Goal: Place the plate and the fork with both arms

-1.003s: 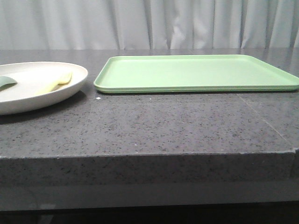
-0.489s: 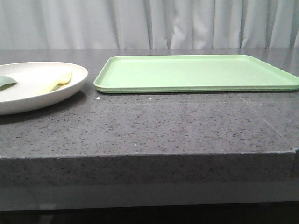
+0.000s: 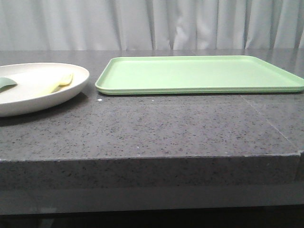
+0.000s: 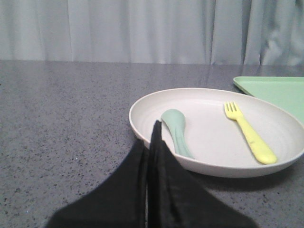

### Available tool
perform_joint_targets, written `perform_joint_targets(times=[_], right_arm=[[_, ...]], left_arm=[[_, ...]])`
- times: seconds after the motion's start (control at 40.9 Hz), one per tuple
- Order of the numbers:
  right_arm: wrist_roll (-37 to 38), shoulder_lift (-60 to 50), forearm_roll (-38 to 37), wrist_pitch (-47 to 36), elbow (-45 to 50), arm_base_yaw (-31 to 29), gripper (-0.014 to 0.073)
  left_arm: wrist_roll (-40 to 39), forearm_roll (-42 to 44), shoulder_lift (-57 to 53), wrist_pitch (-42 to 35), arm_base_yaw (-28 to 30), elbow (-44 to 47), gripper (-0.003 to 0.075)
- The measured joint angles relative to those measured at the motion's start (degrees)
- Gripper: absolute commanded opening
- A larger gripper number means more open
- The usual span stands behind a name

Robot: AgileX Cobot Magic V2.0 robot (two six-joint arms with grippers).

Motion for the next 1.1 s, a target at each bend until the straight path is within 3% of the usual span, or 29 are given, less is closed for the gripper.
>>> perform_joint_targets(times=[0.269, 0.587, 0.905, 1.101], right_arm=[[0.00, 0.00, 1.30, -2.00, -1.25, 0.00, -0.0116], [0.00, 0.00, 1.41, 1.24, -14.32, 0.00, -0.0116], [0.00, 15.03, 7.05, 13.93, -33.34, 0.00, -0.0114], [0.00, 26.99, 8.17, 21.62, -39.46, 0.00, -0.0114]], left_arm=[[0.00, 0.00, 0.00, -7.10, 0.00, 0.00, -0.0018], [0.00, 0.00, 1.58, -8.93, 0.00, -9.22, -0.0018], [0.00, 0.12, 18.64, 0.82, 0.00, -24.02, -0.0018], [0.00, 0.12, 27.47, 5.10, 0.00, -28.05, -0.0018]])
